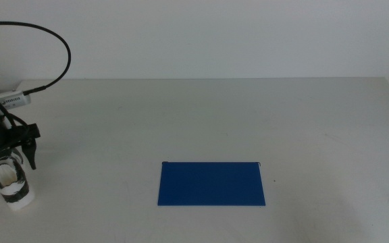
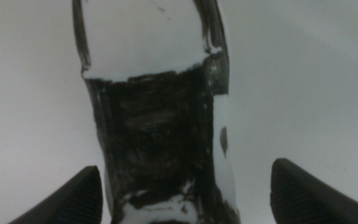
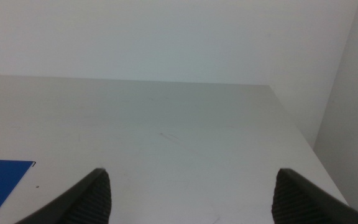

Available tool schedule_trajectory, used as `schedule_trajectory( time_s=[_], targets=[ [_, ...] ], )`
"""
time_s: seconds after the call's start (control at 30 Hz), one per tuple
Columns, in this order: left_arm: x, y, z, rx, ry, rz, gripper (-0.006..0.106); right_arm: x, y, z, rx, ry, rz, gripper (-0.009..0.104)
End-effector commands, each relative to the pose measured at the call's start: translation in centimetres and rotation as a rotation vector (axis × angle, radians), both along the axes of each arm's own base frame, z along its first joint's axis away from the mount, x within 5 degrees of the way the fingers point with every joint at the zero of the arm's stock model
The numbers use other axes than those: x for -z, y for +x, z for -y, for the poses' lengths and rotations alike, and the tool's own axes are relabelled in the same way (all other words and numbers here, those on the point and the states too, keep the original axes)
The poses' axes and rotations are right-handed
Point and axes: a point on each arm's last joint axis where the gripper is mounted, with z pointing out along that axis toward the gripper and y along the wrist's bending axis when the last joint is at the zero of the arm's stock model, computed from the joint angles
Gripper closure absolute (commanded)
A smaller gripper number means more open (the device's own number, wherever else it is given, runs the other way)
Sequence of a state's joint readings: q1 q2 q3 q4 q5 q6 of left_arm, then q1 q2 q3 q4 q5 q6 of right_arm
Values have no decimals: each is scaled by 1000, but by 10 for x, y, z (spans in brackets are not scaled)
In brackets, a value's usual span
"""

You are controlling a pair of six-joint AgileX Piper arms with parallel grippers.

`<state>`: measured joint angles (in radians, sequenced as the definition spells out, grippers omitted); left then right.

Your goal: Use one arm to grab the shoe from the table and place it on the mat.

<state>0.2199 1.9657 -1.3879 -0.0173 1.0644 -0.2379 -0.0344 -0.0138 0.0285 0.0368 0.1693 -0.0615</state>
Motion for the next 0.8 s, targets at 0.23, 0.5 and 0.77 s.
schedule_trajectory(
  time_s=[0.23,0.5,0.77],
  targets=[
    [-17,3,-2,0,16,58,38,-12,-2,1,7,-25,109,29],
    [-23,0,1,-11,-6,62,83,-12,-2,1,7,-25,109,29],
    [-59,-14,6,-15,-2,104,85,-12,-2,1,7,-25,109,29]
  ],
)
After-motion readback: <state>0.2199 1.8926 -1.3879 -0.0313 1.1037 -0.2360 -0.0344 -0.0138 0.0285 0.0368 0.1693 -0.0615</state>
